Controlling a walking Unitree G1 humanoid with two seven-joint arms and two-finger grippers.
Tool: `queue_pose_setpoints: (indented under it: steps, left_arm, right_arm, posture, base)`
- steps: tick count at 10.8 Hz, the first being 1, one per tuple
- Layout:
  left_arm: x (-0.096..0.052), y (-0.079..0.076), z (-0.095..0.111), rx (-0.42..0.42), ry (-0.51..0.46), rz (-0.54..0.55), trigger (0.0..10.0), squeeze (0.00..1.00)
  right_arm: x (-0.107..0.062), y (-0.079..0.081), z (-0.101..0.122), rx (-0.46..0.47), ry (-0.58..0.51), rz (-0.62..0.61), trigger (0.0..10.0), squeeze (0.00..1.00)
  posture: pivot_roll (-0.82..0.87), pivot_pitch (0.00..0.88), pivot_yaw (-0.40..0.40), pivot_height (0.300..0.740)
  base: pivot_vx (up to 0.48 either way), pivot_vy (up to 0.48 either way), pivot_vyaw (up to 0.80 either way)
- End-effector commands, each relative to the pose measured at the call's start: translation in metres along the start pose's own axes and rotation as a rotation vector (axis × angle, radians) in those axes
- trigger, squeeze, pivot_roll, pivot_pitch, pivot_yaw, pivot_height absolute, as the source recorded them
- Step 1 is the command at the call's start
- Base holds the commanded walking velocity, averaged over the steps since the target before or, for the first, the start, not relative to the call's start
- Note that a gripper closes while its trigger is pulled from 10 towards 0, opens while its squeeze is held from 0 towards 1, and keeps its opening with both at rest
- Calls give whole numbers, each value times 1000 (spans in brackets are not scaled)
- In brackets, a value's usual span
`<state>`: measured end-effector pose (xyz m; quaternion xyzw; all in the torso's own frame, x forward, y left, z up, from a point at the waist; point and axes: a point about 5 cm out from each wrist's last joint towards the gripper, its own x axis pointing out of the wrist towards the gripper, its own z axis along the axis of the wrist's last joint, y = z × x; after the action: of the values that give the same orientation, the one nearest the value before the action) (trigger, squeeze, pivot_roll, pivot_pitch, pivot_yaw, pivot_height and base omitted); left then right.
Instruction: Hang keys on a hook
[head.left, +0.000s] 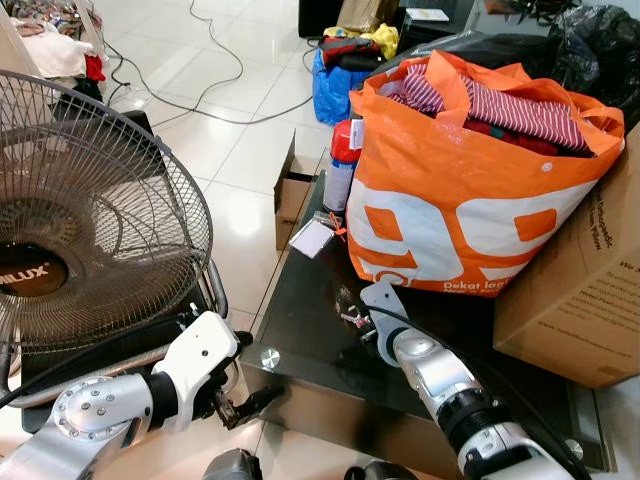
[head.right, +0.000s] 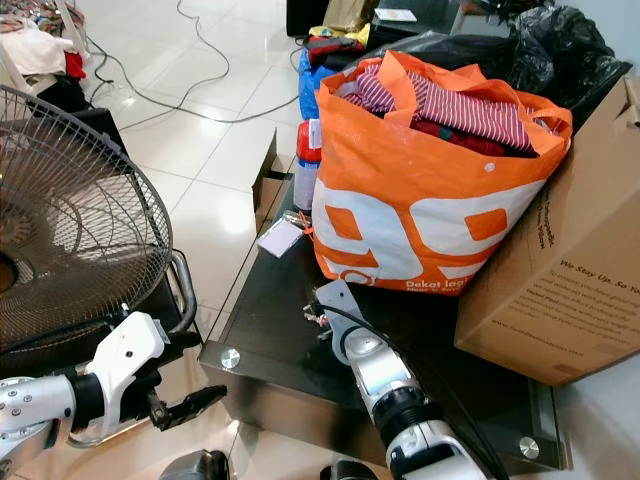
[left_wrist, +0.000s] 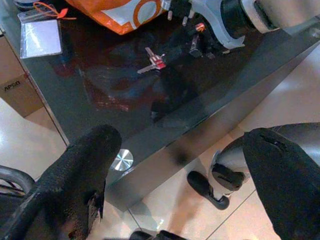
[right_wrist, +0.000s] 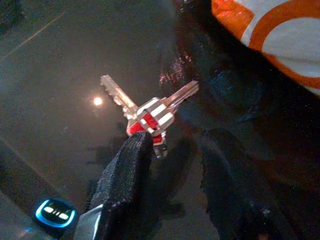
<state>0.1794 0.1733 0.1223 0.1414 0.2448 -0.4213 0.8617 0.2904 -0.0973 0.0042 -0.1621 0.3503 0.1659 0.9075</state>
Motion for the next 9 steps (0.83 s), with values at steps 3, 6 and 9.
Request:
queue_pose_setpoints:
  steps: [3,6,9]
  left_arm:
    - [0,0,0,7,13,-14,10000,0]
    - [0,0,0,7,12,-14,10000,0]
    - [1,0,-1,5,12,-12,10000,0]
  right_arm:
    - [3,2,-4,-44,8,-1,3765,0]
    - [5,4,-7,-40,11,13,471,0]
    - [6,5,-10,-38,14,18,0,0]
  posture:
    - [35,124,-44,740]
    - [33,123,-47,740]
    - [32,123,-49,740]
  base:
    - [0,0,0]
    - [0,0,0]
    - [0,0,0]
